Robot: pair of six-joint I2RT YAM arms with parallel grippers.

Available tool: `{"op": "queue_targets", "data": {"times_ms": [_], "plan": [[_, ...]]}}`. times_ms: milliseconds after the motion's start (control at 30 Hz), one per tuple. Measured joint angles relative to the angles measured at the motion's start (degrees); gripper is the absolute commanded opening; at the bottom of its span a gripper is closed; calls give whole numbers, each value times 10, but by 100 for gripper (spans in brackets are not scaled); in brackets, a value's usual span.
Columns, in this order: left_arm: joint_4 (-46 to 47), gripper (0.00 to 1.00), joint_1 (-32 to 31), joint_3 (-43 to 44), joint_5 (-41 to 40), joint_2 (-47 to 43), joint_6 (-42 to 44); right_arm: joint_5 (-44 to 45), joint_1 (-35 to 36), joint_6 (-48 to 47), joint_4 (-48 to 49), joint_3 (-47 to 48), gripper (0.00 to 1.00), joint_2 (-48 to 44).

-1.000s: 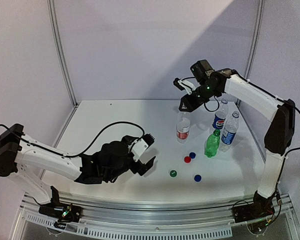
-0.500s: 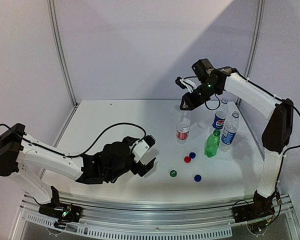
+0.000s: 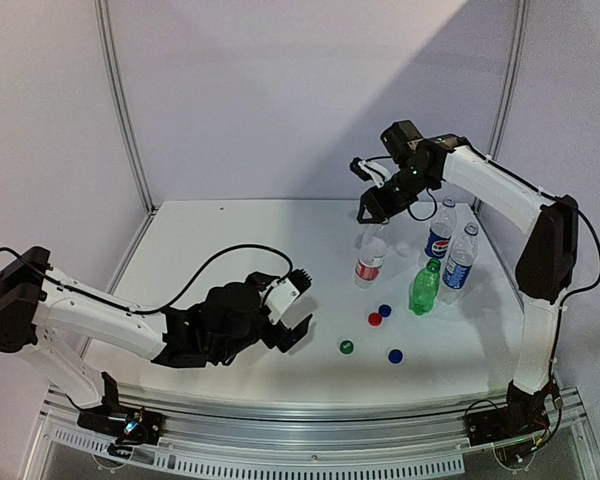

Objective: Unscrew the bottle caps

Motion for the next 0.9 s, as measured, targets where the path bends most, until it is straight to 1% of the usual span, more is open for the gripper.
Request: {"op": "queue_targets", "data": {"times_ms": [233, 500, 667, 900], "plan": [[-1, 99, 0, 0, 0, 0, 0, 5, 0, -1, 0, 0, 52, 0], [-1, 99, 0, 0, 0, 0, 0, 12, 0, -4, 1, 0, 57, 0], [-1, 99, 0, 0, 0, 0, 0, 13, 0, -7, 1, 4, 63, 0], [-1, 99, 0, 0, -1, 0, 0, 12, 0, -11, 5, 36, 71, 0]]}}
